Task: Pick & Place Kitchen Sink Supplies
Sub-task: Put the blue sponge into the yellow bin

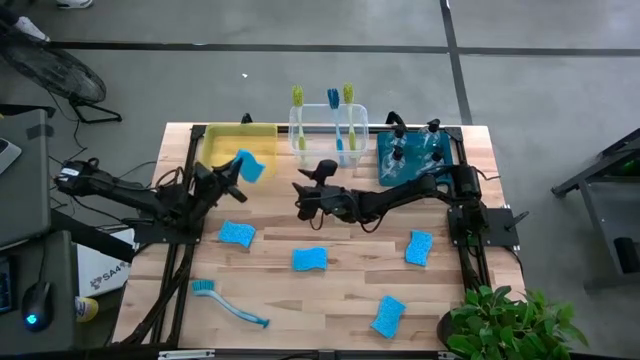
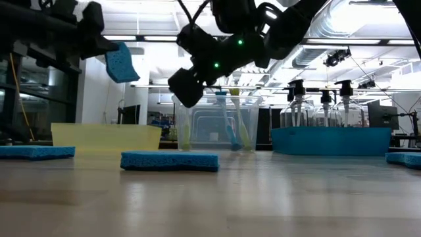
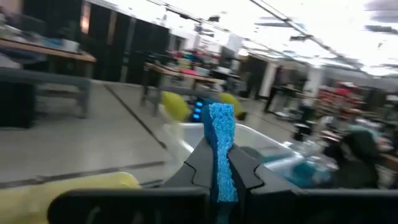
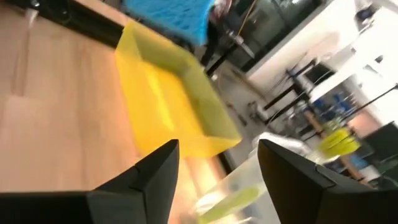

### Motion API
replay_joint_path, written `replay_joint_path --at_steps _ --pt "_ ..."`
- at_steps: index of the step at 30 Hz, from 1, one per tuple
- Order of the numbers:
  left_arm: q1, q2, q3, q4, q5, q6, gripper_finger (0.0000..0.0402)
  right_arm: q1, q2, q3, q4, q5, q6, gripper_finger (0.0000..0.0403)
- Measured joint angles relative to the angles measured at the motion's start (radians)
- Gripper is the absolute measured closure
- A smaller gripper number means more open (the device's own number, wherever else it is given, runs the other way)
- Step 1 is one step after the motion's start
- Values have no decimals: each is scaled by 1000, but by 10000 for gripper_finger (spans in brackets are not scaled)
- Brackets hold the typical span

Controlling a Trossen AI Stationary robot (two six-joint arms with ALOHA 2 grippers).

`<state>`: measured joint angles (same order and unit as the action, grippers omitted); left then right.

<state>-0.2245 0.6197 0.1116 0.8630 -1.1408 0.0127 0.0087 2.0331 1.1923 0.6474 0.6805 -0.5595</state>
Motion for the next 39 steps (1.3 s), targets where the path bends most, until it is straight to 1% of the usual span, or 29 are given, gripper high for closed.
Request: replay_joint_path --at_steps 4,7,11,14,19,22,25,29,35,39 --pt "112 -3 0 -6 16 13 396 -3 0 0 -57 -14 63 191" --pt "213 -2 0 -56 78 -34 396 -3 0 0 -64 -4 63 190" --pt "374 2 0 -217 193 -174 396 -3 0 0 -60 4 63 191" --pt "508 20 0 -288 305 -251 396 -3 0 0 -60 4 63 192" --pt "694 83 11 -291 483 -344 396 -6 0 0 -59 -2 63 190" --pt "759 150 39 -289 559 -358 396 -10 0 0 -57 -4 63 192" --pt "784 241 82 -291 574 -353 396 -14 0 0 -54 -4 63 193" --pt "780 393 159 -305 554 -329 396 -15 0 0 -53 -3 63 194" --pt "780 613 256 -335 443 -385 396 -15 0 0 -64 4 73 194" --pt "758 714 305 -333 395 -411 396 -15 0 0 -66 9 74 194"
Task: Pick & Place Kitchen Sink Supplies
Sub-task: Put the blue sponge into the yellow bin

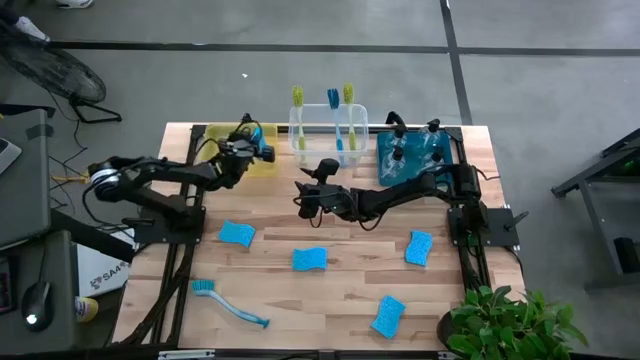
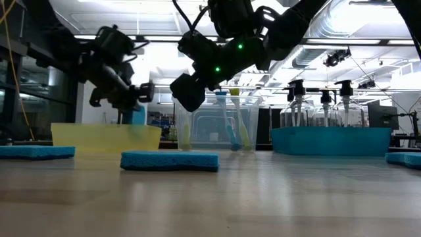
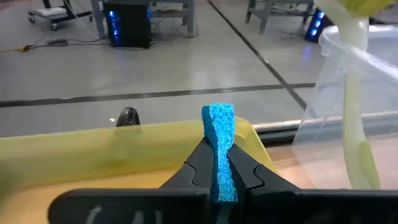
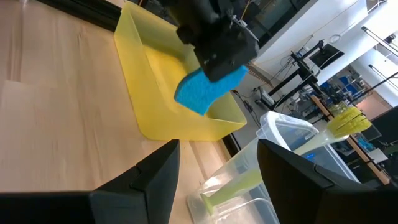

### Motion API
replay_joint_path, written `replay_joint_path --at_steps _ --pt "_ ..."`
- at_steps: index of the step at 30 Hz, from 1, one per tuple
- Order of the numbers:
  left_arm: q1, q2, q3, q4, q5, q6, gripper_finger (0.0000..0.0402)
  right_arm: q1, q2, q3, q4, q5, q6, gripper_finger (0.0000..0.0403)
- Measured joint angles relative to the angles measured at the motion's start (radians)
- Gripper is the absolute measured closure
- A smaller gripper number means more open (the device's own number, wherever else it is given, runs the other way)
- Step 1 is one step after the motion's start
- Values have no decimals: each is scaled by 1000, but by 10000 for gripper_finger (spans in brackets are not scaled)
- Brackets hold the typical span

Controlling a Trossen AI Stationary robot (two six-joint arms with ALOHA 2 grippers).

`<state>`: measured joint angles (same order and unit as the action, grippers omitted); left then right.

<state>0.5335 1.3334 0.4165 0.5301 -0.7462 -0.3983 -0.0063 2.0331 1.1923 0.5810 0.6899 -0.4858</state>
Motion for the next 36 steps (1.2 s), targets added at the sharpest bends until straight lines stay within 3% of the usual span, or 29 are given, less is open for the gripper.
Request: replay_joint_path --at_steps 6,16,27,32,36 --pt "-70 76 49 -2 -94 0 396 0 0 0 -2 -2 37 194" --pt "-104 87 62 -70 -148 -78 396 1 0 0 -8 2 49 194" --pt "-102 92 62 -87 -85 -104 393 2 0 0 -17 -16 64 194" --pt "-102 92 62 -100 0 -104 365 2 0 0 -25 -26 66 194" --pt "-102 92 61 -129 -4 -106 339 2 0 0 -25 -27 67 194"
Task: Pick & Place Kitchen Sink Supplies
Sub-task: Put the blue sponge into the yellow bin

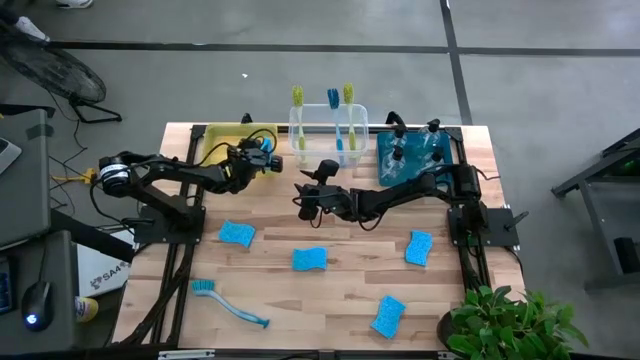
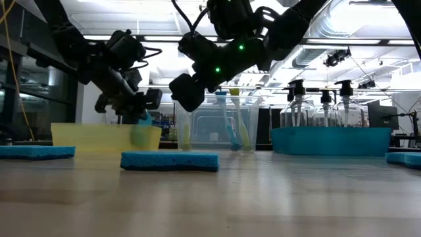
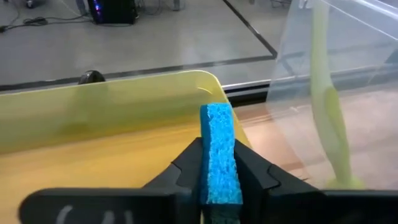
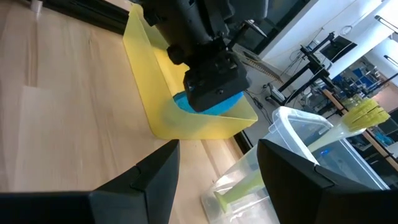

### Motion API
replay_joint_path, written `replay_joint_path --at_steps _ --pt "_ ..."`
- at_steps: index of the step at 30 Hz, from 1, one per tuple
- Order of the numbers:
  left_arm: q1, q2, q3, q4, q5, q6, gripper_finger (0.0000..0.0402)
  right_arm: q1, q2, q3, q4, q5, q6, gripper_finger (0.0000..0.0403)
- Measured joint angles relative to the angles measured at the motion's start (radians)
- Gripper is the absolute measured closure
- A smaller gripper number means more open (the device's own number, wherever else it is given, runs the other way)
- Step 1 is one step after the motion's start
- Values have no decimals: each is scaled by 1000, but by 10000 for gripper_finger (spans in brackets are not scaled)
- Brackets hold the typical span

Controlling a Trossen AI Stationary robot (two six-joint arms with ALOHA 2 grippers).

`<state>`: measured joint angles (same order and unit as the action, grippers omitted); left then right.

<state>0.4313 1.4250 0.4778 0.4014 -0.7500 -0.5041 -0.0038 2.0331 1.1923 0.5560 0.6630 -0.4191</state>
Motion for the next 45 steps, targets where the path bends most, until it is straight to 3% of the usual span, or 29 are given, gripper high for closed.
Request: replay_joint_path --at_steps 5,11,17,27,37,40,45 --pt "0 0 0 8 10 0 294 0 0 0 -20 0 20 192" --pt "0 0 0 44 95 2 217 9 0 0 -66 7 45 193" --pt "0 0 0 55 151 7 167 35 -70 -1 -182 35 77 193" --pt "0 -16 0 77 123 56 161 45 -196 0 -450 38 220 192" --pt "0 -154 0 69 114 157 161 44 -227 0 -649 88 353 192" --pt "0 -203 -1 53 112 200 161 42 -227 0 -776 114 459 192" --pt "0 -274 0 -9 111 284 161 35 -227 -41 -953 68 679 195"
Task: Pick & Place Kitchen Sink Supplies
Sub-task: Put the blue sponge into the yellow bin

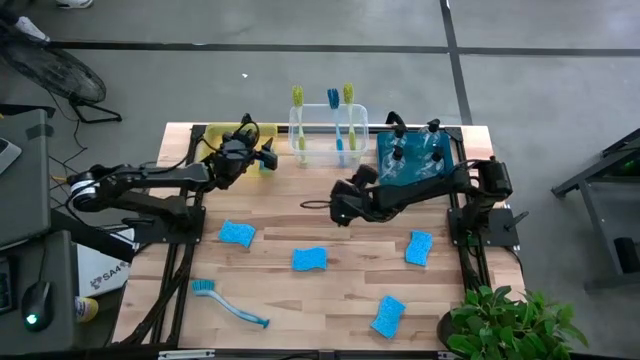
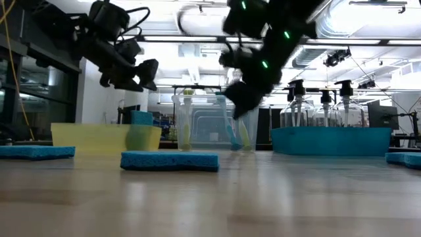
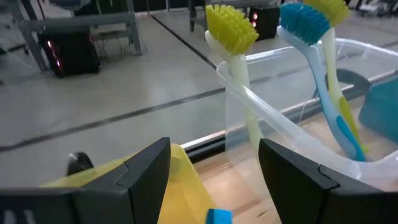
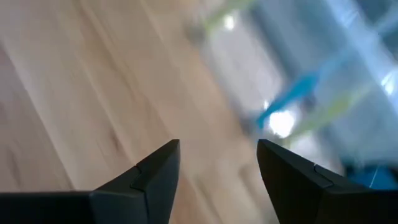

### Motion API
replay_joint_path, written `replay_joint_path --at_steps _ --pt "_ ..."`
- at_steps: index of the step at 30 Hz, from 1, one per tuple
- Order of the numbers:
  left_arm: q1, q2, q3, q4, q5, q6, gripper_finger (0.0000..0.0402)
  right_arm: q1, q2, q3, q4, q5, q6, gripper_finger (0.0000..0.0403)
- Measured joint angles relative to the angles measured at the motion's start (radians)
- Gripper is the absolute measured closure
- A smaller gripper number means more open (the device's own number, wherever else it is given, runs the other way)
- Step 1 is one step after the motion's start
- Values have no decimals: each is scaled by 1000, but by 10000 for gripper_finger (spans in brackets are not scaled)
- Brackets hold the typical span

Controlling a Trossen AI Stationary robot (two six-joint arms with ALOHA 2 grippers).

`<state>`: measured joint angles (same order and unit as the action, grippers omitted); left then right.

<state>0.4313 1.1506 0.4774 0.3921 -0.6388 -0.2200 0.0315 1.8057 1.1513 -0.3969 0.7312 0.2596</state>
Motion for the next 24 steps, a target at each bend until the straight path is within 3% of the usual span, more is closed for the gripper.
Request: replay_joint_path --at_steps 4,9,13,18,21,24 --pt "0 -39 0 -51 -1 76 161 6 -42 -121 45 38 65 203" --pt "0 -118 0 -134 25 190 161 7 -179 -277 138 9 98 211" --pt "1 -211 0 -209 112 156 161 7 -342 -385 147 -2 248 214" --pt "0 -234 0 -215 185 137 161 24 -551 -510 138 94 446 214" --pt "0 -224 0 -210 272 137 161 40 -641 -585 130 84 503 215" --pt "0 -211 0 -209 430 136 161 54 -704 -639 129 24 592 215"
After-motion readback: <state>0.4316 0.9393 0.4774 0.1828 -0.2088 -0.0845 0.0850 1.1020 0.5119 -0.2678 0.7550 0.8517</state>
